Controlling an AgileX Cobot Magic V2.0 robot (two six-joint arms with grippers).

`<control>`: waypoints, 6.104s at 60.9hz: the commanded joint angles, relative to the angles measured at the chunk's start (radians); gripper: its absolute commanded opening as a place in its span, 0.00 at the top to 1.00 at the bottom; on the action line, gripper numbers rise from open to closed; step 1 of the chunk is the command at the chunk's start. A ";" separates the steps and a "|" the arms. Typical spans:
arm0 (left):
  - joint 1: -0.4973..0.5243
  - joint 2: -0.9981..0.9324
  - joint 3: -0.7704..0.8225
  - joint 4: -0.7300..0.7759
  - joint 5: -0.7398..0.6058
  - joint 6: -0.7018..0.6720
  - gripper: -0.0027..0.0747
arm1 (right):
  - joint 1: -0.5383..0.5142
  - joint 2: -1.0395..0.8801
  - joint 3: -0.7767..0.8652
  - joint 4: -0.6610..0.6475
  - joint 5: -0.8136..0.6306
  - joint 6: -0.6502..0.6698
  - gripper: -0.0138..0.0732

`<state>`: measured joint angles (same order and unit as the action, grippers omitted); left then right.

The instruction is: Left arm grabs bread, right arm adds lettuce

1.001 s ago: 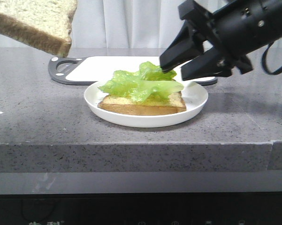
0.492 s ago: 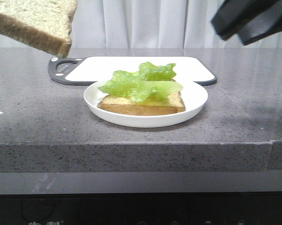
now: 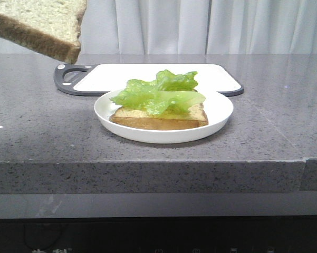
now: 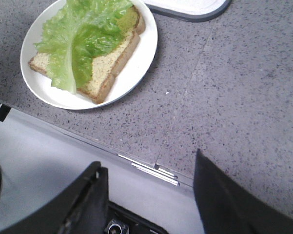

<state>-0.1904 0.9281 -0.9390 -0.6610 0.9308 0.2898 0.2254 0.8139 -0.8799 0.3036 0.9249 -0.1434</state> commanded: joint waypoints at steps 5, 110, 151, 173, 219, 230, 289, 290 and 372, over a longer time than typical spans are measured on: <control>0.004 -0.006 -0.024 -0.064 -0.113 0.000 0.99 | -0.005 -0.081 0.012 -0.002 -0.087 0.008 0.36; -0.042 0.767 -0.245 -0.687 0.207 0.551 0.43 | -0.005 -0.089 0.031 -0.005 -0.092 0.007 0.36; -0.038 0.347 -0.363 0.310 0.128 -0.064 0.43 | -0.005 -0.089 0.031 -0.042 -0.053 0.009 0.36; -0.038 -0.020 -0.102 0.589 0.013 -0.290 0.51 | -0.005 -0.089 0.031 -0.199 0.026 0.157 0.36; -0.038 -0.403 0.205 0.634 -0.295 -0.396 0.90 | -0.005 -0.252 0.054 -0.304 -0.041 0.259 0.83; -0.038 -0.403 0.205 0.631 -0.318 -0.396 0.99 | -0.005 -0.252 0.057 -0.309 -0.042 0.258 0.97; 0.142 -0.835 0.751 0.601 -0.752 -0.392 0.99 | -0.005 -0.252 0.057 -0.304 -0.033 0.259 0.98; 0.148 -0.855 0.771 0.601 -0.763 -0.392 0.99 | -0.005 -0.252 0.057 -0.304 -0.033 0.259 0.98; 0.170 -0.952 0.950 0.630 -0.993 -0.391 0.99 | -0.005 -0.252 0.057 -0.304 -0.033 0.259 0.98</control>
<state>-0.0222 -0.0041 0.0039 -0.0319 0.0211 -0.0945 0.2254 0.5593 -0.8007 0.0115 0.9543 0.1172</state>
